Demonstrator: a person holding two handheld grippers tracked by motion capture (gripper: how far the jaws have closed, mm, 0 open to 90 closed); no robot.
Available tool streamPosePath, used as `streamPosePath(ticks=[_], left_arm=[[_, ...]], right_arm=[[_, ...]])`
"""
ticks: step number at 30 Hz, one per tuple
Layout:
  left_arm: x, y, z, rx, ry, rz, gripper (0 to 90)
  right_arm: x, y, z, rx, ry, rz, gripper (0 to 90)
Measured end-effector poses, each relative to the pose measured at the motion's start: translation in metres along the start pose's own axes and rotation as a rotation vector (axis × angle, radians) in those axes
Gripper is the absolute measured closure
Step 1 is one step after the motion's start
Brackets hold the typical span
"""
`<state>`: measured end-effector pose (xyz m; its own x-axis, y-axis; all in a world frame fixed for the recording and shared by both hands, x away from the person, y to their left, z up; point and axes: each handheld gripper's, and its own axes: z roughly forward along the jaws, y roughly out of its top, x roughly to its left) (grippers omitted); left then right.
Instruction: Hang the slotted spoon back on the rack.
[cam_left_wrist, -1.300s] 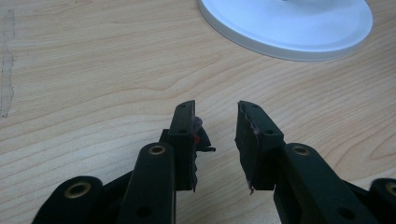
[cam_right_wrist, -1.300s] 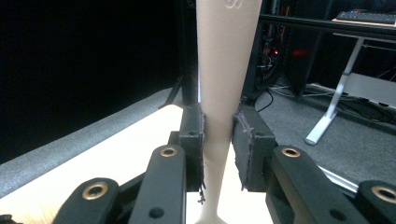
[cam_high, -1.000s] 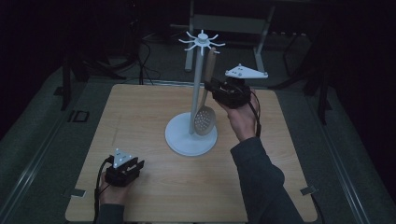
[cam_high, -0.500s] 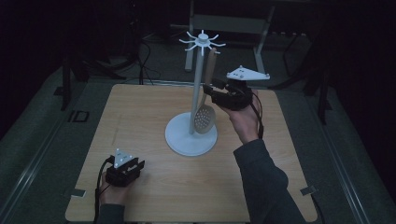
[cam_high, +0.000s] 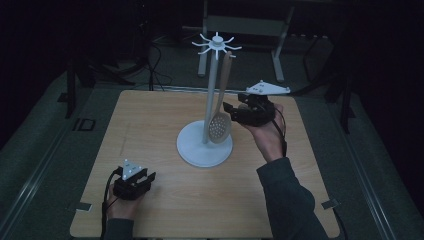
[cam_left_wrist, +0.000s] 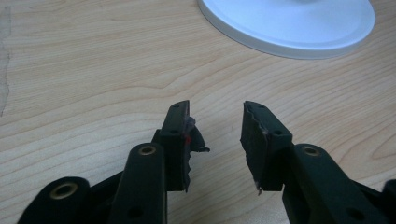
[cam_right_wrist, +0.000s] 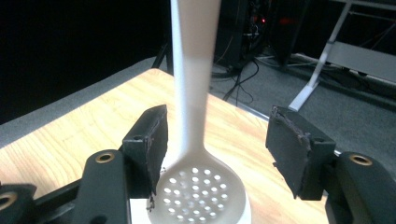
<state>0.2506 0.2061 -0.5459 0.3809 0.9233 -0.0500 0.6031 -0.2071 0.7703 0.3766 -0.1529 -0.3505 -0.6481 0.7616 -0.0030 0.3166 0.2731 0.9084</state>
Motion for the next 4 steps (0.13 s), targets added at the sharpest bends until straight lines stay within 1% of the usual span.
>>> streamPosePath(ticks=[4], left_arm=[[0.0,0.0,-0.001,-0.006,-0.003,-0.004,60.1]], right_arm=[[-0.007,-0.016,-0.004,0.037,0.004,0.013,38.3]])
